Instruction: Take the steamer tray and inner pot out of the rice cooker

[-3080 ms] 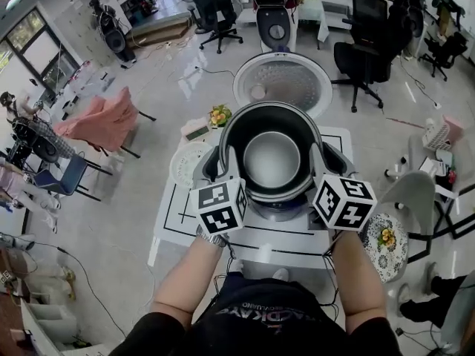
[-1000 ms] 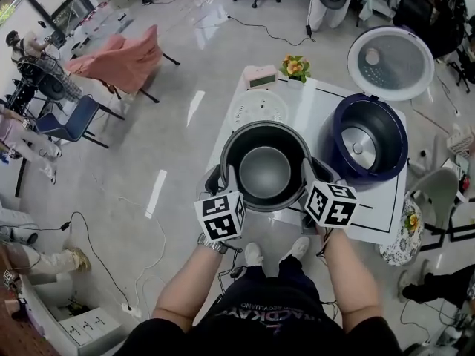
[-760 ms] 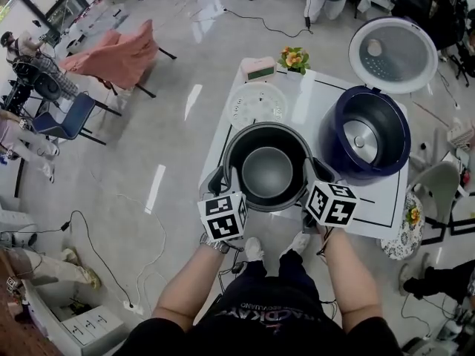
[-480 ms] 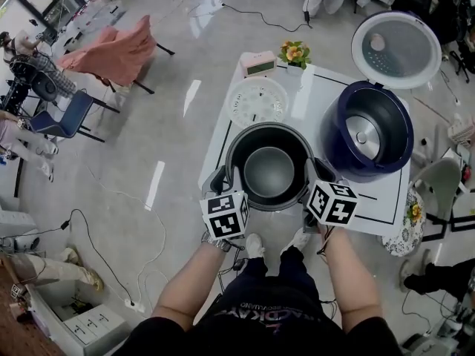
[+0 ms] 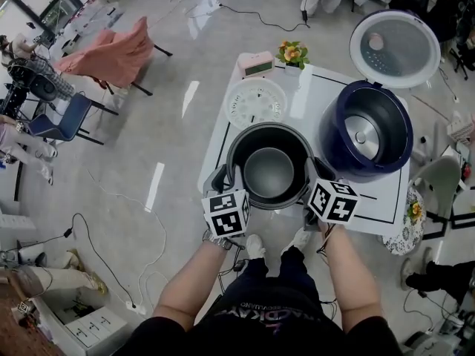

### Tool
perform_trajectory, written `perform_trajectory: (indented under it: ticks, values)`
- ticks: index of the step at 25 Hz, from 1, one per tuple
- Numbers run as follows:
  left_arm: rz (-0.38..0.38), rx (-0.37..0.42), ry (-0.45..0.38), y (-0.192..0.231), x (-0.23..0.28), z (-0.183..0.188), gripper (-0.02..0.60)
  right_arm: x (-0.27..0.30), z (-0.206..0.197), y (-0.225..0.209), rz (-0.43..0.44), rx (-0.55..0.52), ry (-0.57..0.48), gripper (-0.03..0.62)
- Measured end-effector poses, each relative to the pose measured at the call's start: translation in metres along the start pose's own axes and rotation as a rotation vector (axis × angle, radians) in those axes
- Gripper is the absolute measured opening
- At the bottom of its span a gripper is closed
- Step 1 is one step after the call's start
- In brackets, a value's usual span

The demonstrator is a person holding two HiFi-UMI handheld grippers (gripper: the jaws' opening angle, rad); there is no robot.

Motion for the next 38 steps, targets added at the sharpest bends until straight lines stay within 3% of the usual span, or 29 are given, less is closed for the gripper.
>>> perform_trajectory:
  ticks: [8,13,17,19,21,30,38]
  values:
    - [-0.024,0.064,-0.042,0.008,-0.001,0.012,0.114,0.002,0.002,0.003,-0.025,-0.145,-0.013,0.067]
    - [-0.031,0.1,-0.102,0.01,-0.013,0.027,0.108,-0.007,0.008,-0.002,-0.074,-0.163,-0.066,0.067]
    - [-0.046,0.108,-0.149,0.008,-0.027,0.036,0.058,-0.023,0.017,0.001,-0.082,-0.163,-0.131,0.062]
    - [-0.061,0.109,-0.17,0.006,-0.034,0.039,0.027,-0.033,0.022,0.006,-0.065,-0.16,-0.168,0.01]
    - [-0.084,0.113,-0.19,0.005,-0.041,0.042,0.004,-0.044,0.026,0.015,-0.03,-0.157,-0.206,0.002]
    - [-0.287,0.146,-0.241,-0.019,-0.08,0.059,0.003,-0.105,0.046,0.062,0.057,-0.237,-0.34,0.002]
    - [-0.488,0.185,-0.295,-0.082,-0.127,0.068,0.003,-0.193,0.054,0.065,0.008,-0.317,-0.425,0.002]
Point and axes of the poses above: the fingertips, and each gripper's own axes: x forward along the fingers, y to its left, z out of its top, the point moved 7 cm from there along -x, backward along the fingers, and after that the axes turned 7 degrees about z, right-handed, at the moved point
